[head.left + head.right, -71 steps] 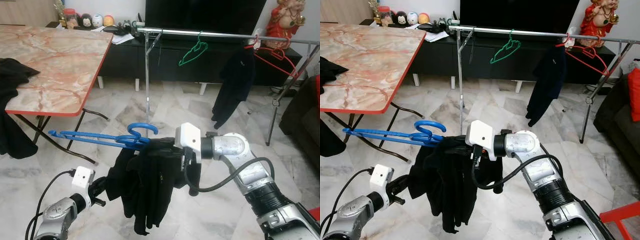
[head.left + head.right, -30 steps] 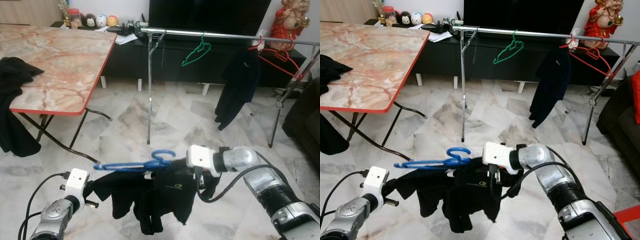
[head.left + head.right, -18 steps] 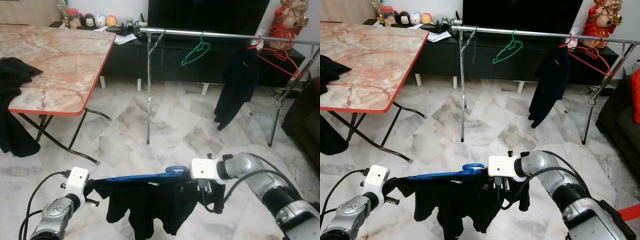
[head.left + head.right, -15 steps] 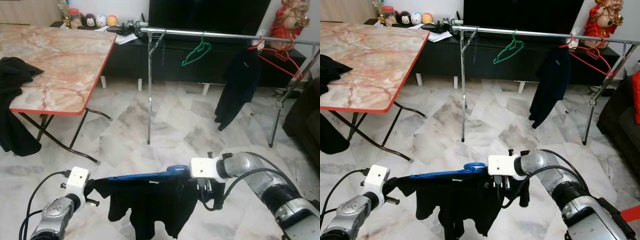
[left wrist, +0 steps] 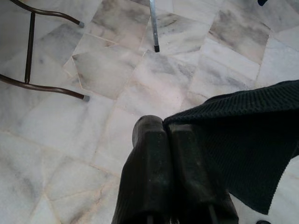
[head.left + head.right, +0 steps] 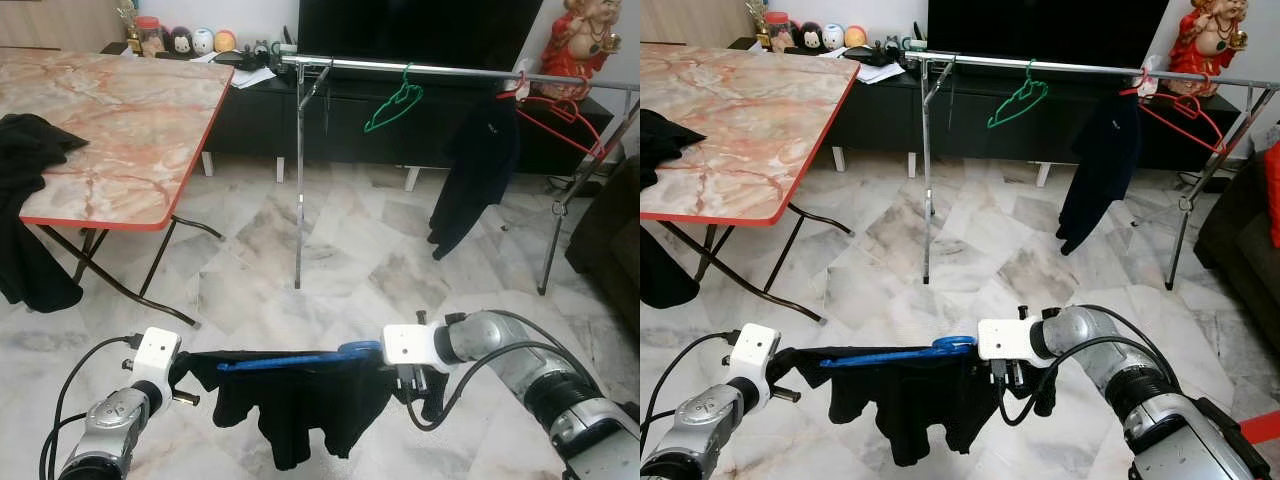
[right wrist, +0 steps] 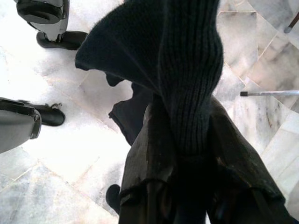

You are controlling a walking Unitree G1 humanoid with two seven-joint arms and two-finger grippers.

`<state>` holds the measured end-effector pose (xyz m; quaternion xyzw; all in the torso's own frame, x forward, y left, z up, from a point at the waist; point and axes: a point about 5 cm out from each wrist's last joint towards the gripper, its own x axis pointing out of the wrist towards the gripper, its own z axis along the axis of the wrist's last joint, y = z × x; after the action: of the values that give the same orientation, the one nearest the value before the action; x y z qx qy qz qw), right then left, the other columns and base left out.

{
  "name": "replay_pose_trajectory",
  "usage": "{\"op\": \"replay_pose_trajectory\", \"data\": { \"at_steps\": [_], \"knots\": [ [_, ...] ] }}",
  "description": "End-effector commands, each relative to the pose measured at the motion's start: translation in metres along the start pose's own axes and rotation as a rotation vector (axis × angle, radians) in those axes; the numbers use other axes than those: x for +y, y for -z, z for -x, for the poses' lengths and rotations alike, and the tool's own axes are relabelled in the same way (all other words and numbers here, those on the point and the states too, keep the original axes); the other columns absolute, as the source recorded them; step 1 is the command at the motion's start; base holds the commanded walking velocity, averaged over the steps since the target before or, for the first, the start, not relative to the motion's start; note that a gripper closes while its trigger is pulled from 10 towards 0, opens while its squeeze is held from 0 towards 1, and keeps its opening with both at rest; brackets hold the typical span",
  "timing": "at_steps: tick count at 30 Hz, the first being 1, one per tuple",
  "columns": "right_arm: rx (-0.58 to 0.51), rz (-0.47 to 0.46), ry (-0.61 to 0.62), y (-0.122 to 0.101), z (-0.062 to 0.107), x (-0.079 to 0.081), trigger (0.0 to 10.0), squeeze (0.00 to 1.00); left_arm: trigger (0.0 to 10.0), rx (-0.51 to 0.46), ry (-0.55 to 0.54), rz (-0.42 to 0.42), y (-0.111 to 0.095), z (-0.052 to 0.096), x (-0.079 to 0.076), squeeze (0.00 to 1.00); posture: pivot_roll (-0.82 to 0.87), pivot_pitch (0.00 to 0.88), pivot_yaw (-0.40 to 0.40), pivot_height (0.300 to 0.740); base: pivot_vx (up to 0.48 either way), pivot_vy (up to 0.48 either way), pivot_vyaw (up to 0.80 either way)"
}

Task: Hang hanger

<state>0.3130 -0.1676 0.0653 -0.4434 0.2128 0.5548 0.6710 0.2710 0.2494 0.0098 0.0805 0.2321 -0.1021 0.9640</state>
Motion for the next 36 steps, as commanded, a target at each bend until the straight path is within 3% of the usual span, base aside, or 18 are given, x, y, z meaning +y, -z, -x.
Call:
{"op": "replay_pose_trajectory", "data": {
  "at_steps": [1, 5, 8, 9, 12, 20, 21, 23, 32, 36],
  "knots": [
    [0.053, -0.018, 0.001, 0.012, 0.008, -0.002, 0.0, 0.0, 0.0, 0.02, -0.065, -0.009, 0.003, 0.004, 0.012, 0.0, 0.06, 0.0, -0.081, 0.74, 0.0, 0.0, 0.0],
    [0.049, 0.009, 0.001, 0.012, 0.007, 0.0, 0.0, 0.0, 0.0, 0.02, -0.067, -0.008, 0.002, 0.004, 0.012, 0.0, 0.06, 0.0, -0.081, 0.74, 0.0, 0.0, 0.0],
    [-0.016, 0.001, 0.041, 0.005, 0.007, -0.003, 0.0, 0.0, 0.0, 0.019, -0.068, -0.006, 0.002, 0.004, 0.012, 0.0, 0.06, 0.0, -0.082, 0.74, 0.0, 0.0, 0.0],
    [-0.104, -0.028, 0.098, -0.004, 0.006, -0.009, 0.0, 0.0, 0.0, 0.019, -0.068, -0.004, 0.003, 0.004, 0.012, 0.0, 0.06, 0.0, -0.082, 0.74, 0.0, 0.0, 0.0],
    [-0.206, -0.074, 0.158, -0.015, 0.007, -0.017, 0.0, 0.0, 0.0, 0.02, -0.068, -0.002, 0.003, 0.004, 0.011, 0.0, 0.06, 0.0, -0.082, 0.74, 0.0, 0.0, 0.0],
    [-0.349, -0.17, 0.198, -0.024, 0.009, -0.023, 0.0, 0.0, 0.0, 0.02, -0.07, -0.004, 0.003, 0.004, 0.011, 0.0, 0.06, 0.0, -0.083, 0.74, 0.0, 0.0, 0.0],
    [-0.456, -0.234, 0.193, -0.03, 0.011, -0.024, 0.0, 0.0, 0.0, 0.02, -0.071, -0.005, 0.002, 0.004, 0.012, 0.0, 0.06, 0.0, -0.08, 0.74, 0.0, 0.0, 0.0],
    [-0.544, -0.276, 0.184, -0.035, 0.014, -0.025, 0.0, 0.0, 0.0, 0.021, -0.071, -0.007, 0.002, 0.004, 0.012, 0.0, 0.06, 0.0, -0.079, 0.74, 0.0, 0.0, 0.0],
    [-0.766, -0.398, 0.012, -0.04, 0.022, -0.013, 0.0, 0.0, 0.0, 0.025, -0.068, -0.014, 0.002, 0.004, 0.014, 0.0, 0.06, 0.0, -0.073, 0.74, 0.0, 0.0, 0.0],
    [-0.796, -0.385, -0.212, -0.039, 0.026, 0.007, 0.0, 0.0, 0.0, 0.026, -0.065, -0.019, 0.001, 0.005, 0.015, 0.0, 0.06, 0.0, -0.07, 0.74, 0.0, 0.0, 0.0]
  ]
}}
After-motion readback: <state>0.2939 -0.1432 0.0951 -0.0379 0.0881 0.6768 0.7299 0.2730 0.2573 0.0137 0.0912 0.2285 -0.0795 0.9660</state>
